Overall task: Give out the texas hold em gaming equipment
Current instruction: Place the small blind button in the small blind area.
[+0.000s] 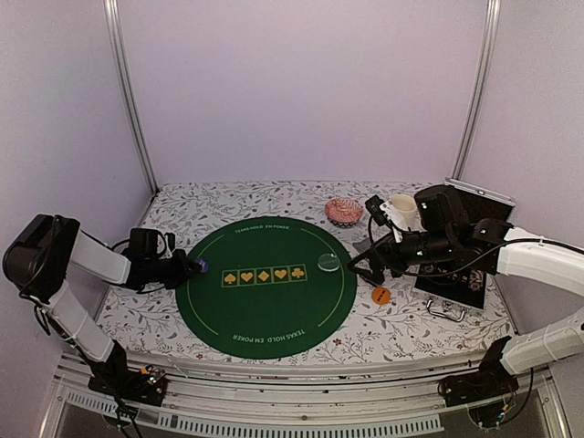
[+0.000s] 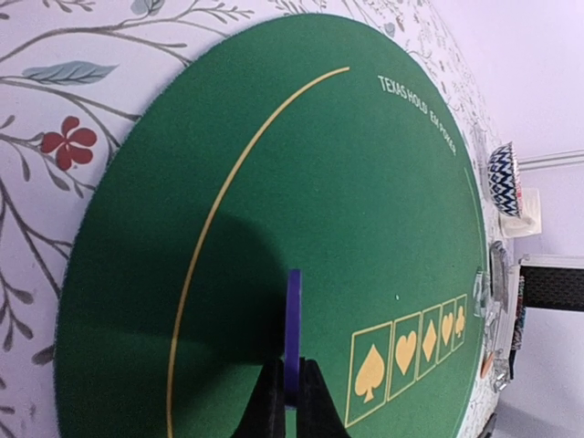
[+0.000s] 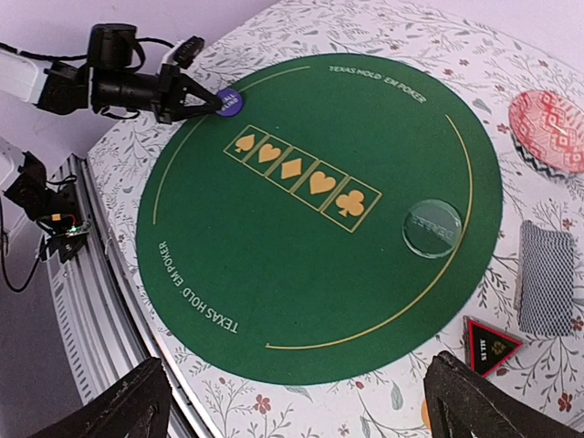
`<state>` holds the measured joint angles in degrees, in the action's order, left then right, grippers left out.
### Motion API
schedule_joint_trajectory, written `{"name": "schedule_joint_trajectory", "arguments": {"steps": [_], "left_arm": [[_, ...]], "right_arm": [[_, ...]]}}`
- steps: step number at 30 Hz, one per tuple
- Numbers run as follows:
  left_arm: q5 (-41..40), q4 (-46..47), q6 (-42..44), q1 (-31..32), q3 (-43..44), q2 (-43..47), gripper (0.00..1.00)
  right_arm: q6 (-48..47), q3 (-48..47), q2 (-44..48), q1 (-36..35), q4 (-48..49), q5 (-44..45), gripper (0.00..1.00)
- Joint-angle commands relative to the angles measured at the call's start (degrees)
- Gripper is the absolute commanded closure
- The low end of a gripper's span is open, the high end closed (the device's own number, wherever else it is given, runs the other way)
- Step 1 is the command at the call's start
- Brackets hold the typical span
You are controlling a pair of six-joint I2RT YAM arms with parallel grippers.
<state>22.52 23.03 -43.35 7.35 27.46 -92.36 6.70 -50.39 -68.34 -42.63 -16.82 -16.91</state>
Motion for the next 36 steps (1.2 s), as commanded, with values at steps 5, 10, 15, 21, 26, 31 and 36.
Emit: {"name": "schedule_joint_trajectory", "arguments": {"steps": [5, 10, 15, 21, 26, 31, 36], "left_arm": [[-5.12, -4.31, 0.81, -0.91, -1.49, 2.05, 0.73], [-8.16, -7.32, 0.62, -0.71, -2.22, 5.72, 0.46], [-13.4, -12.17, 2.45, -0.07, -1.66, 11.82, 0.34], [-20.34, -16.93, 5.36, 2.86, 0.23, 20.13, 0.25], [-26.37, -20.28, 9.0, 7.21, 3.69, 24.03, 0.19], [-28.76, -21.44, 11.33, 10.34, 5.75, 24.18, 0.18], [-29.18, -21.4, 11.72, 11.19, 5.76, 23.31, 0.18]], "right_arm": [[6.75, -3.25, -2.81, 1.47, -10.68, 12.32, 0.01], [9.12, -4.32, -4.43, 1.45, -14.04, 15.12, 0.01], [11.07, -5.26, -6.08, 1.51, -17.07, 18.49, 0.01], [13.78, -5.57, -9.45, 1.88, -20.55, 20.74, 0.01], [15.15, -5.73, -13.33, 2.1, -20.11, 19.86, 0.01], [15.48, -6.05, -18.61, 2.2, -18.88, 19.5, 0.01], [14.61, -6.1, -24.17, 2.66, -17.2, 18.15, 0.01]]}}
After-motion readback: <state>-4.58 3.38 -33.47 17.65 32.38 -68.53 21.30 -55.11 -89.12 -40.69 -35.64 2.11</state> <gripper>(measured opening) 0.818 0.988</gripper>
